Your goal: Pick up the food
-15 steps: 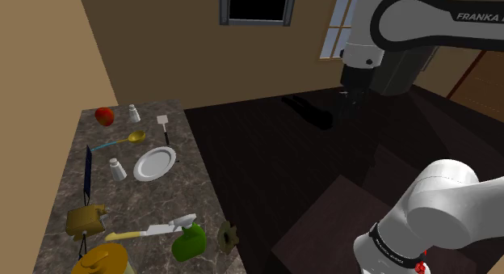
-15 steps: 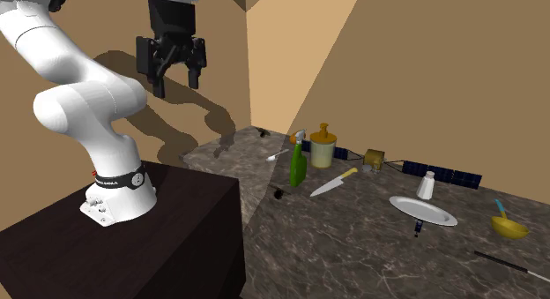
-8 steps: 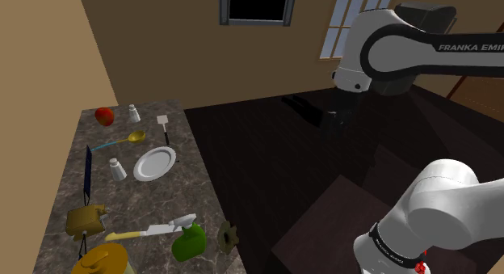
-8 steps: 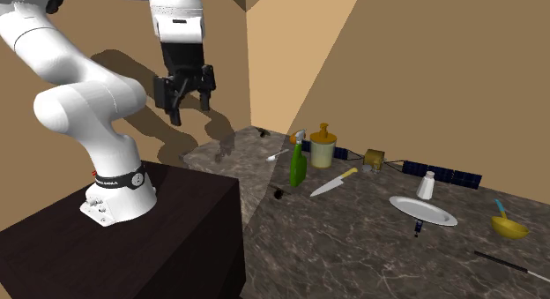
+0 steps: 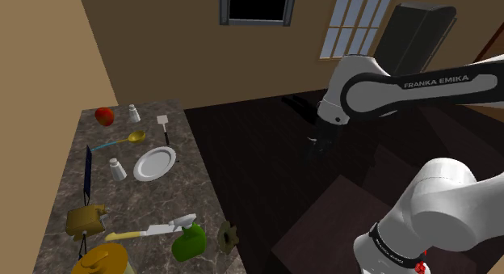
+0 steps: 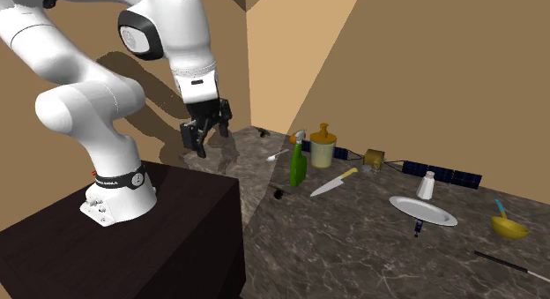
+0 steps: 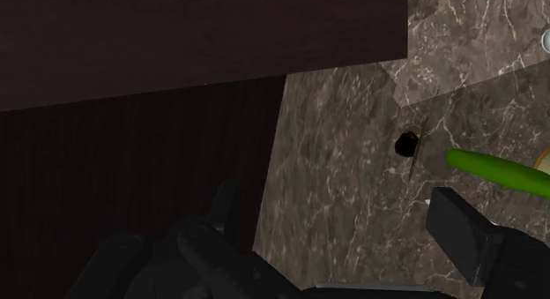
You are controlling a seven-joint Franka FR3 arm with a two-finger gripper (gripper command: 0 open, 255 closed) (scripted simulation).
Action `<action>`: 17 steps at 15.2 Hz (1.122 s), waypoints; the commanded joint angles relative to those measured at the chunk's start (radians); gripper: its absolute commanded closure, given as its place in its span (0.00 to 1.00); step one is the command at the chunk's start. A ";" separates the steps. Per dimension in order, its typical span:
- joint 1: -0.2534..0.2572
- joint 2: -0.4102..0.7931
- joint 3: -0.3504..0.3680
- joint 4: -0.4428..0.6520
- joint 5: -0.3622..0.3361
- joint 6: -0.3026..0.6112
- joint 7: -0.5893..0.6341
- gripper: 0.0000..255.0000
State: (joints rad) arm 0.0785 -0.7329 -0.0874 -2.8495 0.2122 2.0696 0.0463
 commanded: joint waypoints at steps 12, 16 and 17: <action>0.520 0.503 -0.179 -0.049 0.801 0.662 -0.447 0.00; 0.649 0.722 -0.208 0.082 1.287 0.656 -0.815 0.00; 0.653 0.772 -0.198 0.115 1.382 0.640 -0.887 0.00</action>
State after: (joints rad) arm 0.7157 -0.0169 -0.2896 -2.7683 1.4636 2.7200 -0.7436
